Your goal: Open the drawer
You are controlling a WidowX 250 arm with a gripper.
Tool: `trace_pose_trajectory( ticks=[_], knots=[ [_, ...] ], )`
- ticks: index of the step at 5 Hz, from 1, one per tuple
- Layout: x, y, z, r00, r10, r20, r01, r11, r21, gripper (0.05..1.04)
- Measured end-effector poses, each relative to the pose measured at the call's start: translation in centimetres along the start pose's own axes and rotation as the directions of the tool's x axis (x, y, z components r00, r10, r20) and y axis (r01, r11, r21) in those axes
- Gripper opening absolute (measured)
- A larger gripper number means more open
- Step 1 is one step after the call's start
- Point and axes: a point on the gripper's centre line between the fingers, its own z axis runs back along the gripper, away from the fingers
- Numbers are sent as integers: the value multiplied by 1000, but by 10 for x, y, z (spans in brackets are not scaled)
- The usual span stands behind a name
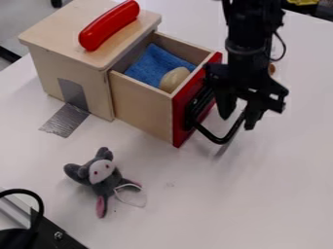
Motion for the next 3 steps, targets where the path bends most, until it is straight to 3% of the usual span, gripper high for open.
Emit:
trace_pose_trajectory(
  ticks=[1, 3],
  knots=[
    [-1, -3, 28, 999, -11, 47, 12, 1000, -16, 964],
    [-4, -4, 66, 998, -15, 59, 18, 999, -43, 1000]
  ],
)
